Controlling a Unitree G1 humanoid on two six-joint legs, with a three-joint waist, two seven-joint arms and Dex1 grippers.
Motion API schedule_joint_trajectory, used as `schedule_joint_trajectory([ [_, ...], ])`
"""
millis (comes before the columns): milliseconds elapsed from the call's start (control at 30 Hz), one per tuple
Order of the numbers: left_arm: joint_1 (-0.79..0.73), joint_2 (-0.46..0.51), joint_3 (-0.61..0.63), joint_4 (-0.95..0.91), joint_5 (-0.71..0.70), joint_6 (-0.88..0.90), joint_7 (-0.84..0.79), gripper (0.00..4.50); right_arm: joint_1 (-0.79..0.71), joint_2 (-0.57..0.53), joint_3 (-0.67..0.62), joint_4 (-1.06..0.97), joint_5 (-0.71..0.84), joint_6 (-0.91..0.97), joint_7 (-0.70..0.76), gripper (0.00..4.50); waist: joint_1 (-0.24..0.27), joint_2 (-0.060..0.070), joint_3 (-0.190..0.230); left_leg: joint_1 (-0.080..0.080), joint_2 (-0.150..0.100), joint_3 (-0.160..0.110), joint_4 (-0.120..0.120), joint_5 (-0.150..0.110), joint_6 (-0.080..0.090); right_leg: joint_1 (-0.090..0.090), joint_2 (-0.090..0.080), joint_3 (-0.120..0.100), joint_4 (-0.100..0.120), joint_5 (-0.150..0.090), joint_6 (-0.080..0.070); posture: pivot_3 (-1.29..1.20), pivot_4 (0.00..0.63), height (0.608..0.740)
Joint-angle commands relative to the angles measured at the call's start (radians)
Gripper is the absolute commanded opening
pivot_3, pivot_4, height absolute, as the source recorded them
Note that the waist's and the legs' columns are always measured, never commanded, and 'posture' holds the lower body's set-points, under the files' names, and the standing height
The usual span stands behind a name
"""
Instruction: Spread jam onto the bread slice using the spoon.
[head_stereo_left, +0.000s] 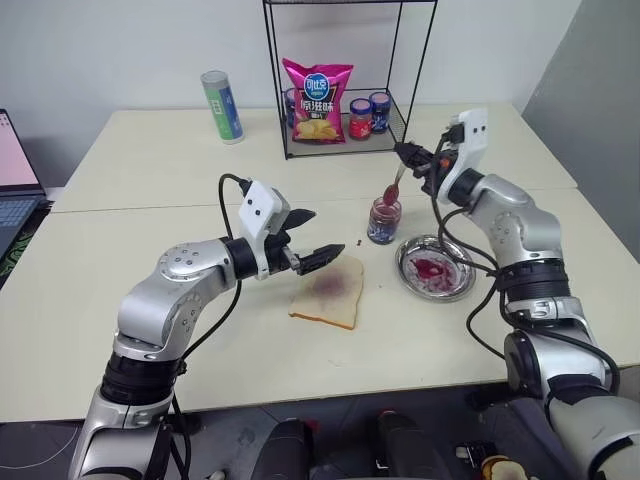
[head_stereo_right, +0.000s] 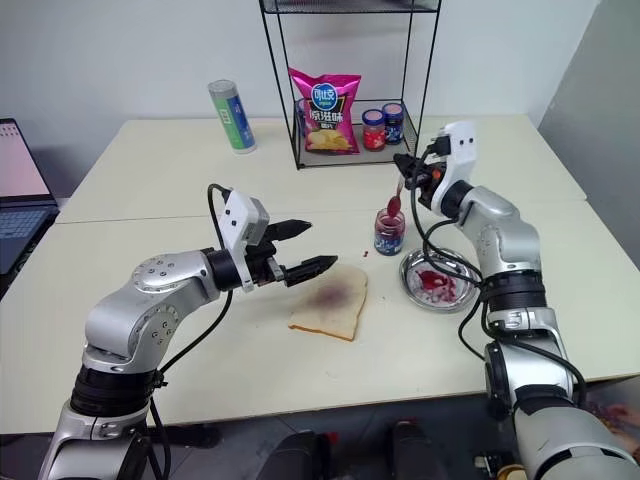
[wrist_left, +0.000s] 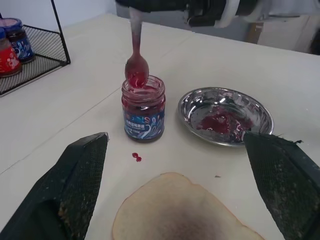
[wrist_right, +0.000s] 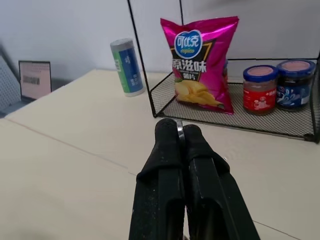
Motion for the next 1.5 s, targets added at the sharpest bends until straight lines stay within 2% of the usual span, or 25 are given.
schedule_joint_trajectory([
  [33,0.001,0.01,0.03,-0.043,-0.015,-0.001,0.003,4.5,0.016,-0.007,0.04,-0.009,-0.077,-0.104,0.025,0.04,0.0,0.0,0.0,0.0,0.0,0.0,0.0,0.0,0.0,0.0,0.0,0.0,0.0,0.0,0.0,0.0,0.15,0.74],
  [367,0.007,0.013,0.025,-0.057,-0.018,0.003,0.004,4.5,0.075,-0.004,0.104,0.021,-0.201,-0.236,0.031,0.04,0.0,0.0,0.0,0.0,0.0,0.0,0.0,0.0,0.0,0.0,0.0,0.0,0.0,0.0,0.0,0.0,0.15,0.74],
  [467,0.007,0.015,0.024,-0.059,-0.018,0.002,0.001,4.5,0.068,0.023,0.084,0.047,-0.188,-0.206,0.012,0.04,-0.001,0.0,0.0,0.001,0.0,0.0,0.0,0.0,0.0,0.0,0.0,0.0,0.0,0.0,0.0,0.0,0.15,0.74],
  [700,0.002,0.013,0.022,-0.054,-0.013,-0.003,0.004,4.5,0.046,0.072,-0.001,0.035,-0.09,-0.057,-0.01,0.04,0.0,0.0,0.0,0.001,0.0,0.0,0.0,0.0,0.0,0.001,0.0,0.0,0.001,0.0,0.0,0.0,0.15,0.74],
  [1033,-0.005,0.006,0.02,-0.036,0.001,-0.027,0.008,4.5,-0.019,0.116,-0.193,0.038,0.072,0.163,-0.148,0.04,0.0,0.0,0.0,0.001,0.0,0.0,0.0,0.0,0.0,0.0,0.0,0.0,0.001,0.0,0.0,0.0,0.15,0.74],
  [1500,-0.013,-0.003,0.011,-0.015,0.008,-0.043,-0.003,4.5,-0.071,0.121,-0.36,0.061,0.214,0.28,-0.283,0.04,-0.001,0.0,0.0,0.001,0.0,0.0,0.0,0.0,0.0,0.0,0.0,0.0,0.001,0.0,0.0,0.0,0.15,0.74],
])
